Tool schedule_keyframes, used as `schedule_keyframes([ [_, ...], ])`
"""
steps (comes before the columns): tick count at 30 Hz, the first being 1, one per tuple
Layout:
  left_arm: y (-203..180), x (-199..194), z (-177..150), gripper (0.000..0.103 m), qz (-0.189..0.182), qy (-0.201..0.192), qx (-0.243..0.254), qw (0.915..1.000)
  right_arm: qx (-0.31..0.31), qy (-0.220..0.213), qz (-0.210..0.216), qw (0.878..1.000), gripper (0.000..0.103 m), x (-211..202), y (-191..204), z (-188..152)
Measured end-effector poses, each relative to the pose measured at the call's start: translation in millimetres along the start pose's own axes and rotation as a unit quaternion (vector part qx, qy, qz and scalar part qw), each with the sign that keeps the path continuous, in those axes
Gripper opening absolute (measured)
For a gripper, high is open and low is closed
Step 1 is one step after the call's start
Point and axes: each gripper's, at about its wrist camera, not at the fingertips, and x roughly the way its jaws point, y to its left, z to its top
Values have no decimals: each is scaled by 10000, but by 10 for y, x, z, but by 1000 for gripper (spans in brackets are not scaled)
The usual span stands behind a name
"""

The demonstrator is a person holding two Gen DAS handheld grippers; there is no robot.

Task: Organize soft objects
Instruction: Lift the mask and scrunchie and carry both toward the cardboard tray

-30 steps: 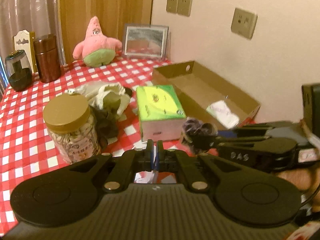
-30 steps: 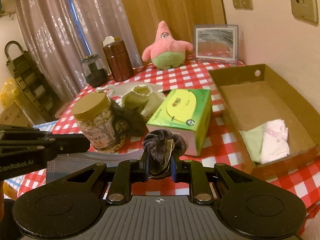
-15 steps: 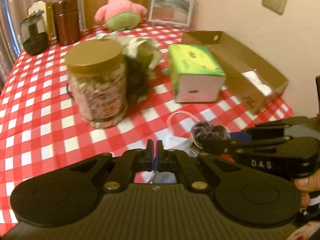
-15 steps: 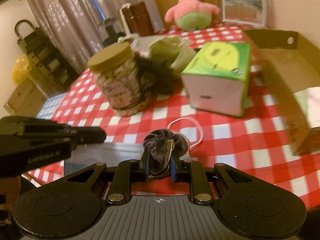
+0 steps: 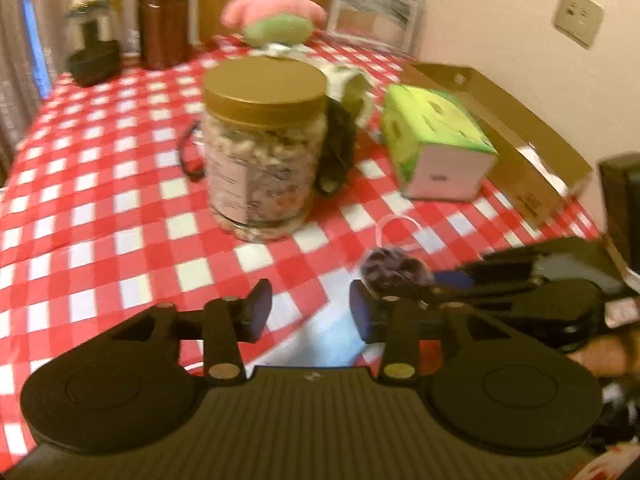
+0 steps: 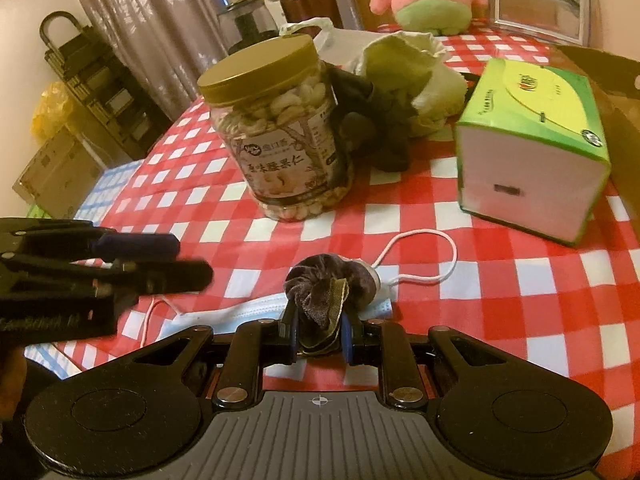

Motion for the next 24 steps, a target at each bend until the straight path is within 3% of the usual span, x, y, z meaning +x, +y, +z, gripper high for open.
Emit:
schedule_keyframes([
  [4, -88, 112, -8, 48, -210, 282, 760, 9965, 115, 56, 7, 9999, 21, 18, -75, 1],
  [6, -185, 168, -43, 47, -351, 456, 1302, 9898, 179, 72, 43, 9998, 21, 27, -127, -1],
  [10, -358, 303, -139, 39, -493, 757, 1938, 9769, 208, 76, 82, 9997, 21, 22, -145, 16],
  [16, -495, 480, -249, 36, -55, 946, 2553, 9622, 255, 53, 108, 9996, 21, -9, -180, 29],
  [22, -415, 484, -180, 9, -72, 981, 2150, 9717, 353, -92, 101, 9993, 21, -123, -221, 40],
  [24, -410, 448, -138, 5, -122, 911, 1889, 9777, 395, -204, 66, 9990, 21, -209, -243, 51],
])
